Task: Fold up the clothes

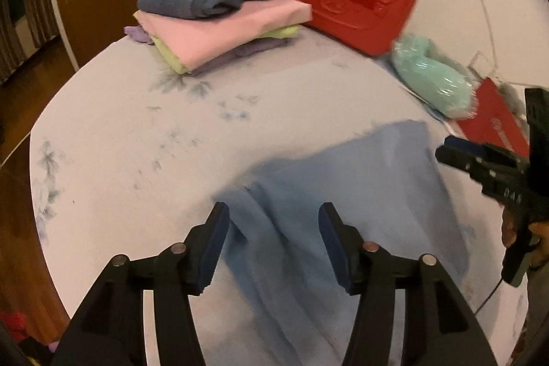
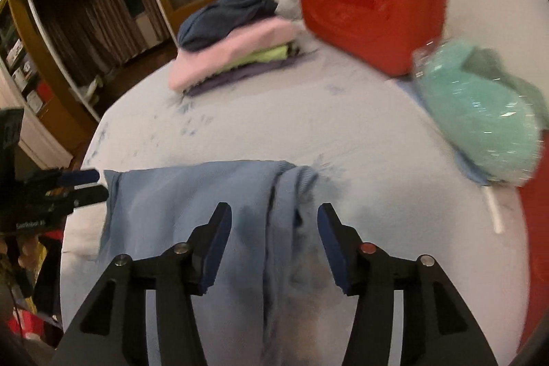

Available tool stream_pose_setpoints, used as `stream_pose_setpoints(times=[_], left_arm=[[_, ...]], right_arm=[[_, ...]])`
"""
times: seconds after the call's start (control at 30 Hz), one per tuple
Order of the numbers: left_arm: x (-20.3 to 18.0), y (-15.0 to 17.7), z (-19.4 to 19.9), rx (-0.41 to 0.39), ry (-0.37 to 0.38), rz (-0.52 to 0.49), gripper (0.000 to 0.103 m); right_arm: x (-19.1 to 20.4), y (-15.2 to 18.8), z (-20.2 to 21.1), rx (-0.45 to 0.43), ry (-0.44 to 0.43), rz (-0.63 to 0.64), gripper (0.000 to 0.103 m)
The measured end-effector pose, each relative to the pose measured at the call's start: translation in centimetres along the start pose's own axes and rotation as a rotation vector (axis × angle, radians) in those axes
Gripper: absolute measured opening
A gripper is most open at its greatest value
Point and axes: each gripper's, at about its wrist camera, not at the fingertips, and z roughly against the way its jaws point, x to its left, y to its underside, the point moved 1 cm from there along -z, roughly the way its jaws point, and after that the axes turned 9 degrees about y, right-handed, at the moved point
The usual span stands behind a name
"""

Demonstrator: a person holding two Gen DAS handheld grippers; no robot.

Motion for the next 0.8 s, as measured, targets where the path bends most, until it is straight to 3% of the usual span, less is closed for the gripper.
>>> stream_pose_setpoints(times=[0.17, 0.27, 0.3, 0.43, 0.57, 0.67, 0.73, 0.8], left_arm=[[-2.7, 3.6, -0.1, 0.039, 0.032, -0.028, 0.055], [-4.1, 5.4, -0.7, 0.067, 0.058, -0.032, 0.054], [-4.2, 5.8, -0.9, 0.074, 0.056, -0.035, 0.047], [-4.2, 7.1, -1.5, 0.102, 0.025, -0.052, 0.039], [-4.2, 8.3, -2.1, 0.130, -0.005, -0.069, 0.041], [-3.9, 8.9, -1.9, 0.134, -0.004, -0.056, 0.042], [-2.4, 7.7, -0.3, 0.066, 0.010, 0.011, 0.048], [-1.1, 6.6, 0.4, 0.004, -0.033, 0.051, 0.057]], right_arm=[[0.2, 2.9, 4.5, 0.015, 0.011, 0.004, 0.052], [1.9, 5.7, 5.9, 0.045, -0.031, 0.039, 0.034], [2.4, 6.6, 6.1, 0.055, -0.047, 0.052, 0.032], [2.8, 9.5, 4.4, 0.137, -0.053, 0.042, 0.029], [0.2, 11.5, 1.0, 0.256, 0.053, -0.035, 0.029], [-1.1, 11.3, 1.5, 0.235, 0.060, -0.091, 0.029], [-1.0, 10.3, 3.1, 0.172, 0.054, -0.089, 0.029], [-1.0, 8.9, 3.9, 0.127, 0.039, -0.104, 0.029]])
